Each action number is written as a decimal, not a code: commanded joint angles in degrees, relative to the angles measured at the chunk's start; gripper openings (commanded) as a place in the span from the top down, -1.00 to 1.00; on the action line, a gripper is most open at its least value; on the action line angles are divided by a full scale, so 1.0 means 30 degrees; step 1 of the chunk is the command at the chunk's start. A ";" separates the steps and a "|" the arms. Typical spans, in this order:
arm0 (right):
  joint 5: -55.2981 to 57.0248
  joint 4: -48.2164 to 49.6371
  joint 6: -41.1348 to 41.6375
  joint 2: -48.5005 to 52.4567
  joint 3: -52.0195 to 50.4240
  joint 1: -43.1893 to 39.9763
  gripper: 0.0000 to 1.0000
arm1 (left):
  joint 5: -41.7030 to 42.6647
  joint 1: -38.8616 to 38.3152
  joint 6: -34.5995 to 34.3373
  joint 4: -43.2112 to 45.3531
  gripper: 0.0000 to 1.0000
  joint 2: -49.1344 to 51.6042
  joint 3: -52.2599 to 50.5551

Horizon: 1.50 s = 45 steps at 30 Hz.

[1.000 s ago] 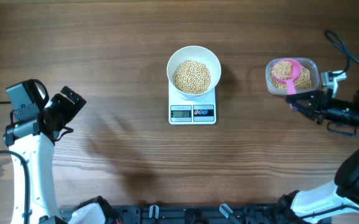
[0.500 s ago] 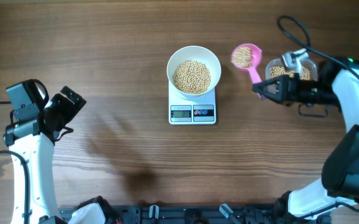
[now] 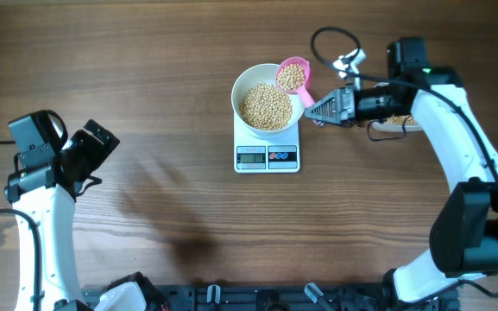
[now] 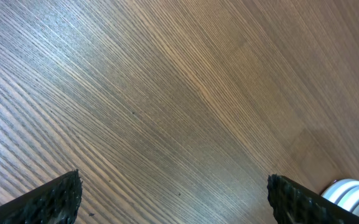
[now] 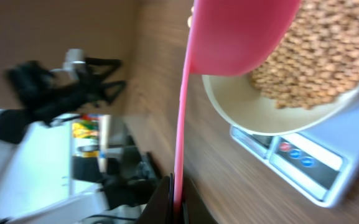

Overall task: Scoop item into bowl and weigh 150g on scale
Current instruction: 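Carry the filled scoop left over the white bowl with the right gripper, then tilt the pink scoop to pour soybeans into the white bowl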

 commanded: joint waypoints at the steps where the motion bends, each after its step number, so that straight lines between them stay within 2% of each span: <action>1: 0.3548 0.0517 0.0641 0.0226 0.0466 0.1326 0.91 | 0.0226 0.0109 0.0379 0.0058 -1.00 -0.0015 -0.0051; 10: 0.8043 0.1843 0.0743 0.0226 0.0466 0.3140 0.91 | 0.0219 0.0109 0.0379 0.0051 -1.00 -0.0015 -0.0051; 18: 1.0367 0.3053 0.0874 0.0211 0.1042 0.3978 0.91 | 0.0226 0.0109 0.0379 0.0058 -1.00 -0.0015 -0.0051; 24: 1.3100 0.2492 0.1137 0.0211 0.2674 0.4787 0.91 | 0.0219 0.0109 0.0379 0.0051 -1.00 -0.0015 -0.0051; 37: 1.5416 0.0299 0.1086 0.0211 0.2718 0.7104 0.91 | 0.0219 0.0109 0.0379 0.0058 -1.00 -0.0015 -0.0051; 45: 1.7027 -0.0481 0.1129 0.0211 0.2718 0.7468 0.91 | 0.0219 0.0109 0.0379 0.0051 -1.00 -0.0015 -0.0051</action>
